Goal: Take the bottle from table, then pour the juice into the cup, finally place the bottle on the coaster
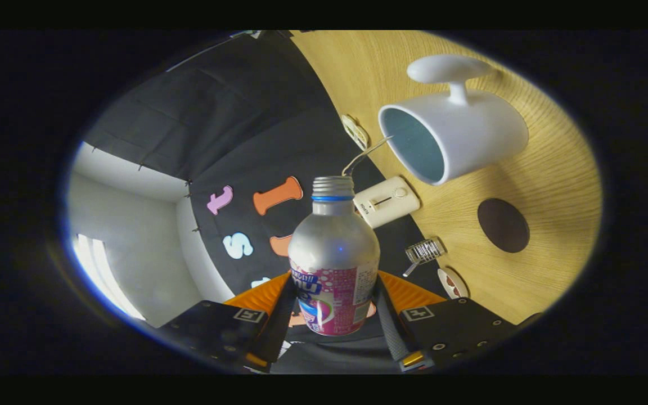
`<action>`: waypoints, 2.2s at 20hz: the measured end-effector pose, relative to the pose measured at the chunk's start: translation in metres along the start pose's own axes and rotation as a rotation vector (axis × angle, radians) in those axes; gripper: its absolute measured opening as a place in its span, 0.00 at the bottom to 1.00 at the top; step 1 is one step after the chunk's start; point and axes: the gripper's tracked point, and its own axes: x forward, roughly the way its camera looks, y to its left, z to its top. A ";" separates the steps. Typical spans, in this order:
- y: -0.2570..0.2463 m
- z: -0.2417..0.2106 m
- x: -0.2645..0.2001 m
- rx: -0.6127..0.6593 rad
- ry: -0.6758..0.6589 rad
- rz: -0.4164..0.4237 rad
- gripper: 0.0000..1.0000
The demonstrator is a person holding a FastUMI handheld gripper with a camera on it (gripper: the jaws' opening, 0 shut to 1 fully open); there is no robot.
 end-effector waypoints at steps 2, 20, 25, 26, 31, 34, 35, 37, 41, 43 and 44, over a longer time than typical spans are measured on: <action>0.003 0.001 0.000 0.010 -0.003 0.007 0.73; 0.027 -0.007 0.005 0.145 -0.002 0.054 0.73; 0.032 -0.008 0.007 0.190 -0.004 0.073 0.73; 0.033 -0.008 0.007 0.199 -0.006 0.077 0.73; 0.044 -0.010 0.010 0.238 -0.013 0.102 0.73; 0.045 -0.010 0.011 0.262 -0.023 0.108 0.73; 0.046 -0.009 0.011 0.269 -0.026 0.112 0.73; 0.050 -0.013 0.012 0.279 -0.023 0.118 0.73; 0.052 -0.010 0.013 0.296 -0.031 0.126 0.74; 0.052 -0.009 0.014 0.289 -0.038 0.127 0.73; 0.049 -0.007 0.012 0.285 -0.041 0.123 0.73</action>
